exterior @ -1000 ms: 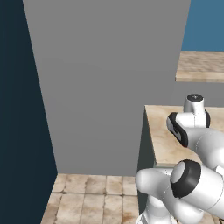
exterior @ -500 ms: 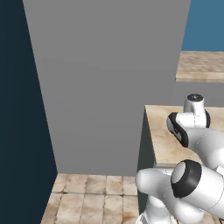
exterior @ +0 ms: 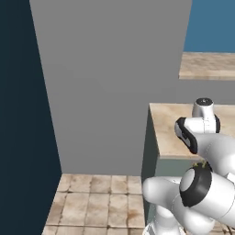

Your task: Four empty soda cans are scattered around the kitchen. Gather all the cans and cluster them next to the stove for recycling.

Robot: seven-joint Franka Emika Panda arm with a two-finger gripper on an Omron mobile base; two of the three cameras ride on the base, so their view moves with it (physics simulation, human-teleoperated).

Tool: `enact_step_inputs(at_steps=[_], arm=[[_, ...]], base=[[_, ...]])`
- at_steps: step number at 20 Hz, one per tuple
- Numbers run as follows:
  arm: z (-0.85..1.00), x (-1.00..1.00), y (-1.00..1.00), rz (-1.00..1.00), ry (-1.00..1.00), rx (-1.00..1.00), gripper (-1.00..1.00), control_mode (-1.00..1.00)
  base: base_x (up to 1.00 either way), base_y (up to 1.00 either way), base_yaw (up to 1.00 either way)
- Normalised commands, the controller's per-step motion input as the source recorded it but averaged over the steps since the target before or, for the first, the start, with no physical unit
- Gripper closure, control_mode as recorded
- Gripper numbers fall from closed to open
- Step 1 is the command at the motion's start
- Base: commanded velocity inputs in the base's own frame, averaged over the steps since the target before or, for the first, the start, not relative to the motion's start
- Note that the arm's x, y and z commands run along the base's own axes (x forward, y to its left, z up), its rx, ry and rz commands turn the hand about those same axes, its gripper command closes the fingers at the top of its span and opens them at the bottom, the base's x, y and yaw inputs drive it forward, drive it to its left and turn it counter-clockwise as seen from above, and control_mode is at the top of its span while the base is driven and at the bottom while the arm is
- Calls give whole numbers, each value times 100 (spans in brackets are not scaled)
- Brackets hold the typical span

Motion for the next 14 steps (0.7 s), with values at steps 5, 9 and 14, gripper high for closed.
enact_step_inputs(at_steps=[5, 9, 14], arm=[[0, 0, 0, 0, 0, 0, 100, 100], [0, 0, 0, 0, 0, 0, 100, 100], [0, 0, 0, 0, 0, 0, 100, 100]], base=[[-51, 0, -9], [-13, 2, -67], [0, 6, -94]])
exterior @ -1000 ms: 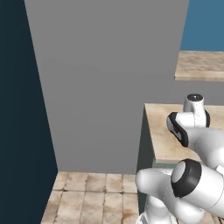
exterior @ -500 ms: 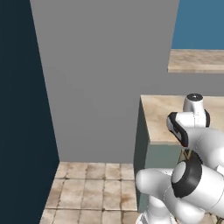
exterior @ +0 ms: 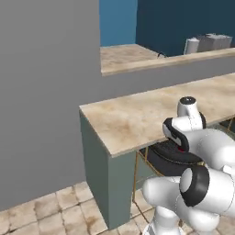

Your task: Four empty soda cans are scattered around the kitchen. Gather all the cans and cluster them next to the stove for recycling.

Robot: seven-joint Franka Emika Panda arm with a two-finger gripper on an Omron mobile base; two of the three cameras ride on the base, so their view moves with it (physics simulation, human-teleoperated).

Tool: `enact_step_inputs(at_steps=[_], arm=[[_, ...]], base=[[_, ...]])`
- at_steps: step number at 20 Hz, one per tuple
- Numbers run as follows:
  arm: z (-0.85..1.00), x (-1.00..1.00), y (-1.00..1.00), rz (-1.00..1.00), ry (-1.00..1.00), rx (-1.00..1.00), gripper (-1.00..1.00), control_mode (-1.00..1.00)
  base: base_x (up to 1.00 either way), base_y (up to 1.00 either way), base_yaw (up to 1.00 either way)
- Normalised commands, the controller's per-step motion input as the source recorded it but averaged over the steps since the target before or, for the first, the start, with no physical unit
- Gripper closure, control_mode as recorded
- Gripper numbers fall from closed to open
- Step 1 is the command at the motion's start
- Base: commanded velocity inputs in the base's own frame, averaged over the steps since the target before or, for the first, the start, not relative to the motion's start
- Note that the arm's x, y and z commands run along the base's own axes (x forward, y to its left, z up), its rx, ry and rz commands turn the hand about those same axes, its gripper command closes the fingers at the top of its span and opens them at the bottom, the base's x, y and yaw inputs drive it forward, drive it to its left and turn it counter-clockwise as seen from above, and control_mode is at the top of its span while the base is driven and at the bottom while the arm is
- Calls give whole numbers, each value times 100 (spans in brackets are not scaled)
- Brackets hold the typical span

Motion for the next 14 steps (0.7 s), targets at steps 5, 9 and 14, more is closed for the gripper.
enact_step_inputs(at_steps=[5, 9, 14], arm=[[0, 0, 0, 0, 0, 0, 100, 100], [0, 0, 0, 0, 0, 0, 100, 100], [0, 0, 0, 0, 0, 0, 100, 100]], base=[[0, 5, -96], [0, 5, -95], [8, 1, -79]])
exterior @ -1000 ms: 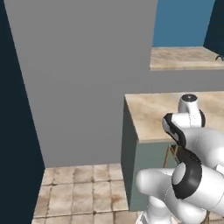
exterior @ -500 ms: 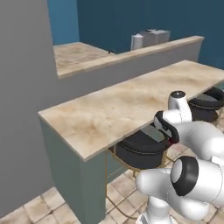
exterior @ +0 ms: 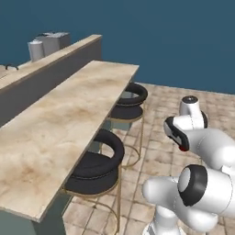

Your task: Four empty soda cans are scattered around the kitchen. Gather all the cans and cluster them next to the stove for recycling.

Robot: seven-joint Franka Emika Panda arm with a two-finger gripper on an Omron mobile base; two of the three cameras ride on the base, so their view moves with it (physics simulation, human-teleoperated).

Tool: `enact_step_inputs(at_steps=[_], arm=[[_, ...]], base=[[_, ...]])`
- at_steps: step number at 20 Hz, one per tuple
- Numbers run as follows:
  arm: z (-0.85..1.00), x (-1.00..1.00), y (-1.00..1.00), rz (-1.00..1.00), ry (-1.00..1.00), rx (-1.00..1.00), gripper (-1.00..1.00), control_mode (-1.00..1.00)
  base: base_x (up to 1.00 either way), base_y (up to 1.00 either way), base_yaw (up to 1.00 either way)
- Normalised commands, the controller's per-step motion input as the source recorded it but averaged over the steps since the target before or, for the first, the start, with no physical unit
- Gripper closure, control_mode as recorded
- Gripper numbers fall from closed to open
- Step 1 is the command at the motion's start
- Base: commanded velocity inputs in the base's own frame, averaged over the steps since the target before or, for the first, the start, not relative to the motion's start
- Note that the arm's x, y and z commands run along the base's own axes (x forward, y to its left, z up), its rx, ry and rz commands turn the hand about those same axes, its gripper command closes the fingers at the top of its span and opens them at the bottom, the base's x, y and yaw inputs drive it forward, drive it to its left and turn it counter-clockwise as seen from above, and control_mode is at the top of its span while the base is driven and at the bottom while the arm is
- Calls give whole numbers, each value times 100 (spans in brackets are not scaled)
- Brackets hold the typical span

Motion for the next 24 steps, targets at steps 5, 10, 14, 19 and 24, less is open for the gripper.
enact_step_inputs(at_steps=[5, 10, 14, 19, 24], arm=[[0, 0, 0, 0, 0, 0, 100, 100], [0, 0, 0, 0, 0, 0, 100, 100], [0, 0, 0, 0, 0, 0, 100, 100], [0, 0, 0, 0, 0, 0, 100, 100], [0, 0, 0, 0, 0, 0, 100, 100]], base=[[27, 0, -52], [50, 0, -20], [63, 0, -6], [70, -9, 0], [74, -21, 0]])
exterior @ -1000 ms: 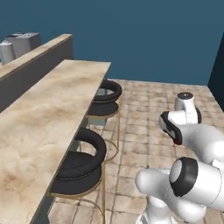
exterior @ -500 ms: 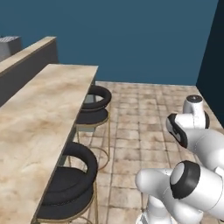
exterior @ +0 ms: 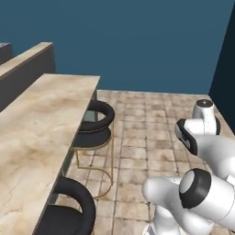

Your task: Four empty soda cans are scattered around the kitchen. Gather all the cans and cluster them next to the stove for recycling.

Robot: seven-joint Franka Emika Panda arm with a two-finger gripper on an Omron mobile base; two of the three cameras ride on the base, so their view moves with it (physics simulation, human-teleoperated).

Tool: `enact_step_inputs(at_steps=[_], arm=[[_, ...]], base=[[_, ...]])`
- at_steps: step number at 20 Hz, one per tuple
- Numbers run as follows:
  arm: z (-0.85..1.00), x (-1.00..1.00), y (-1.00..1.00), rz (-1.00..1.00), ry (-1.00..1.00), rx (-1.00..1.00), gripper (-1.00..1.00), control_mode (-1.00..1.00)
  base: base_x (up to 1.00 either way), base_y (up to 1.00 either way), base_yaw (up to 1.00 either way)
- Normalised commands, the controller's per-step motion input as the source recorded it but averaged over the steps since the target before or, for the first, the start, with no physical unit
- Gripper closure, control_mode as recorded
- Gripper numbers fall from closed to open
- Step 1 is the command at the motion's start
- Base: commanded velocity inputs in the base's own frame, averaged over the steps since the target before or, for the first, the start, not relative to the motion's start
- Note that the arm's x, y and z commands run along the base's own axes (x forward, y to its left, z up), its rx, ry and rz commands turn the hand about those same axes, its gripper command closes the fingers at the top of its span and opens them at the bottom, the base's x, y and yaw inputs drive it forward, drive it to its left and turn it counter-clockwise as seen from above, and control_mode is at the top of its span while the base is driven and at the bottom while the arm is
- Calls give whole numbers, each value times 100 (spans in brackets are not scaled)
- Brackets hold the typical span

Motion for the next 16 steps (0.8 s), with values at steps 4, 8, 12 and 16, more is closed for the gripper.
enact_step_inputs(at_steps=[4, 8, 12, 16], arm=[[0, 0, 0, 0, 0, 0, 100, 100], [0, 0, 0, 0, 0, 0, 100, 100], [0, 0, 0, 0, 0, 0, 100, 100], [0, 0, 0, 0, 0, 0, 100, 100]], base=[[74, -25, 0], [69, -27, 1], [70, -28, 2], [71, -30, 3]])
